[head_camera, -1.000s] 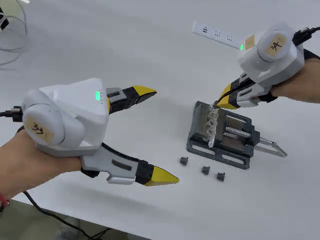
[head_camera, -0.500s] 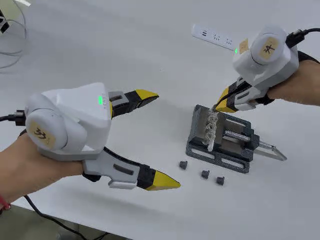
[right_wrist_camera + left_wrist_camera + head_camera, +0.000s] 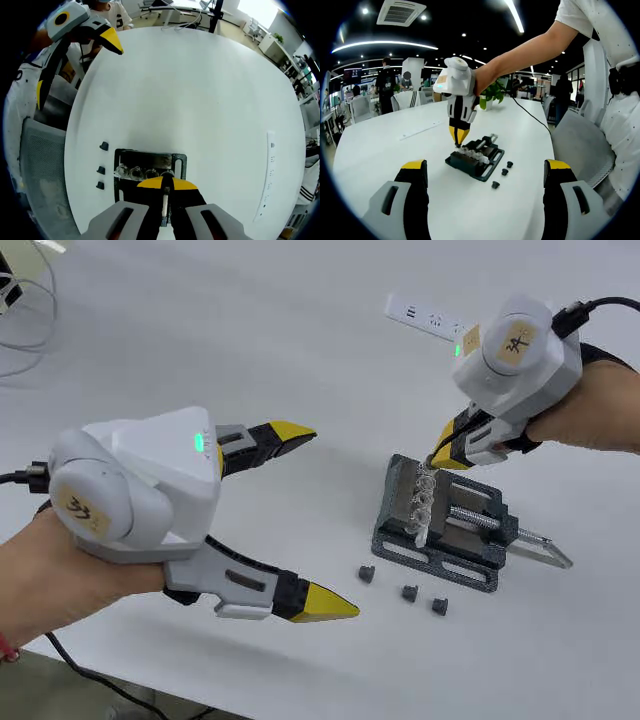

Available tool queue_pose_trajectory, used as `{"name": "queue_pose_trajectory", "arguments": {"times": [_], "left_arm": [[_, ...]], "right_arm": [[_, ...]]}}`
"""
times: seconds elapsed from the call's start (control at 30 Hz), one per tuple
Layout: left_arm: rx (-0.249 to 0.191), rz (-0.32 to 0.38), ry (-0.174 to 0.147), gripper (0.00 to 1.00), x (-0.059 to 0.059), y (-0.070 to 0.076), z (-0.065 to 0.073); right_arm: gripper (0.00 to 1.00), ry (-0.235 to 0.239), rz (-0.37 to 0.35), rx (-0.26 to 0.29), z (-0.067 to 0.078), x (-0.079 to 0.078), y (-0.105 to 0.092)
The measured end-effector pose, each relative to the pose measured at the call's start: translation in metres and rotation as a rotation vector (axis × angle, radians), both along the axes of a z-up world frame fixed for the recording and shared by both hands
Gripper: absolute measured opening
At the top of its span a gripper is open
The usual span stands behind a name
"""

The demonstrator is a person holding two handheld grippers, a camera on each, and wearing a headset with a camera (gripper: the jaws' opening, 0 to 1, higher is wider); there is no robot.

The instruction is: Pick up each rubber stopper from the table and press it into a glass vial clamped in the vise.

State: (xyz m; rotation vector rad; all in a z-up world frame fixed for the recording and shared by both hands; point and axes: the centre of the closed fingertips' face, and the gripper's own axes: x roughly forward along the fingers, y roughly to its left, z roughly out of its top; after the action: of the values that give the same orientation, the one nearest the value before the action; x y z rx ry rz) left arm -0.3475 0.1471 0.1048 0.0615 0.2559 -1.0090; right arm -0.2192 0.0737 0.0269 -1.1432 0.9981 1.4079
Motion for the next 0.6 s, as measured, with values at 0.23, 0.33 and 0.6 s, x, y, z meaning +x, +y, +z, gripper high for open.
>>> {"name": "queue_pose_trajectory", "arguments": {"times": [0.23,0.33,0.6], "left_arm": [[-0.003,0.001,-0.001,0.96,0.0026,-0.0011,0.002],[-0.001,-0.001,-0.001,0.96,0.0025,-0.0016,0.0019],[0.0,-0.002,0.0,0.96,0.0017,-0.0018,0.002]], "right_arm": [[0.0,0.014,-0.008,-0.026,0.0001,0.0009,-0.0013],[0.0,0.011,0.007,-0.036,0.0007,-0.0016,-0.0015],[0.0,0.01,0.022,-0.083,-0.0001,-0.0001,-0.0013]]}}
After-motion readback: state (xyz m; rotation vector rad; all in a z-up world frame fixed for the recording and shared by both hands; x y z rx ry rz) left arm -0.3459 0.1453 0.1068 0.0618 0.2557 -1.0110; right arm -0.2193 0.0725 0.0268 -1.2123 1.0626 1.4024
